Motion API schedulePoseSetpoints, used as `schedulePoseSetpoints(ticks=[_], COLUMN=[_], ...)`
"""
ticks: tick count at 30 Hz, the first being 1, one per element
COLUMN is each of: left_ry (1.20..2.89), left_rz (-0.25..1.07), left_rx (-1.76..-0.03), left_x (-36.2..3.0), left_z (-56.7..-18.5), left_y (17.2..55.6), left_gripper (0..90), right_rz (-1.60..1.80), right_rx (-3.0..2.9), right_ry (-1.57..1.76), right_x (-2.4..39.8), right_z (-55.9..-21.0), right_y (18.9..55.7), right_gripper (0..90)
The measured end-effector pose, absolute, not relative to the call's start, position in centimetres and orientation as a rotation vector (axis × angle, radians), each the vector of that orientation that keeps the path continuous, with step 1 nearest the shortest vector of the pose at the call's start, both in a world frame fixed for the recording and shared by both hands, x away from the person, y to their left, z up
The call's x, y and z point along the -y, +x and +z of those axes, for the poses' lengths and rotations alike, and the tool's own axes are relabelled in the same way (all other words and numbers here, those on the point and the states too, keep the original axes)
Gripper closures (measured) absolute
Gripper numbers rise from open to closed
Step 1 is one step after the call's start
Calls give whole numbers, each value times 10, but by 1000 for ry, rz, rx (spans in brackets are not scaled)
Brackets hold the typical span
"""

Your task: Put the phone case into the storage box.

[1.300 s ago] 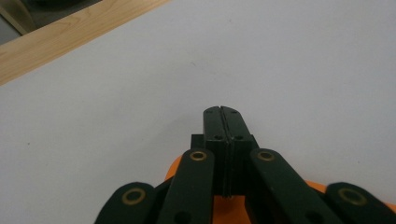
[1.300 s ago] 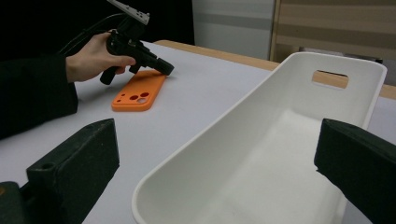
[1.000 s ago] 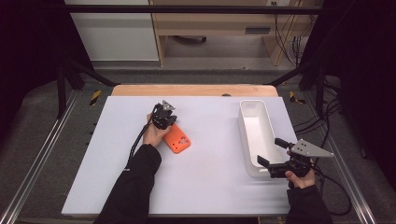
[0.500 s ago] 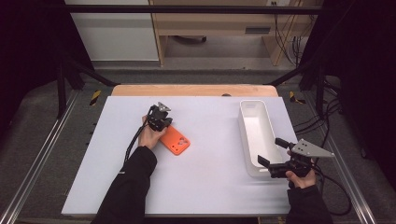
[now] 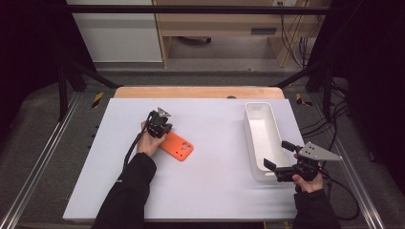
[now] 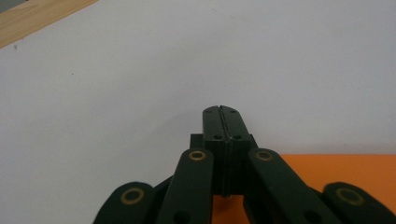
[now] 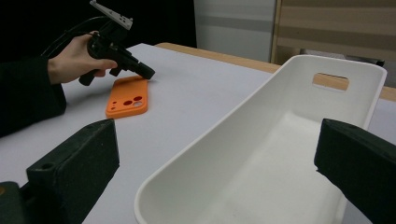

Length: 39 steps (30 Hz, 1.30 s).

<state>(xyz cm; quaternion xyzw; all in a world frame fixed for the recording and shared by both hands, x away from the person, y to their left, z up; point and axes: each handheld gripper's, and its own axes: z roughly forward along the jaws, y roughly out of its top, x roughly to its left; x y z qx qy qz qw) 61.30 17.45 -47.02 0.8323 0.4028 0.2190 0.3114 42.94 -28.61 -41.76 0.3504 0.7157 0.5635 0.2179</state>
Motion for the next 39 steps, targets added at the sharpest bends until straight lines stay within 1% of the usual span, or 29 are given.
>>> schedulePoseSetpoints(ticks=[39], left_ry=[2209], left_rz=[549], left_rx=[-1110], left_x=[-202], left_z=[-468], left_y=[561], left_gripper=[899], right_rz=[1568], right_rx=[-1984], right_ry=[957], right_x=[285], right_z=[-416], right_y=[429], right_gripper=[4])
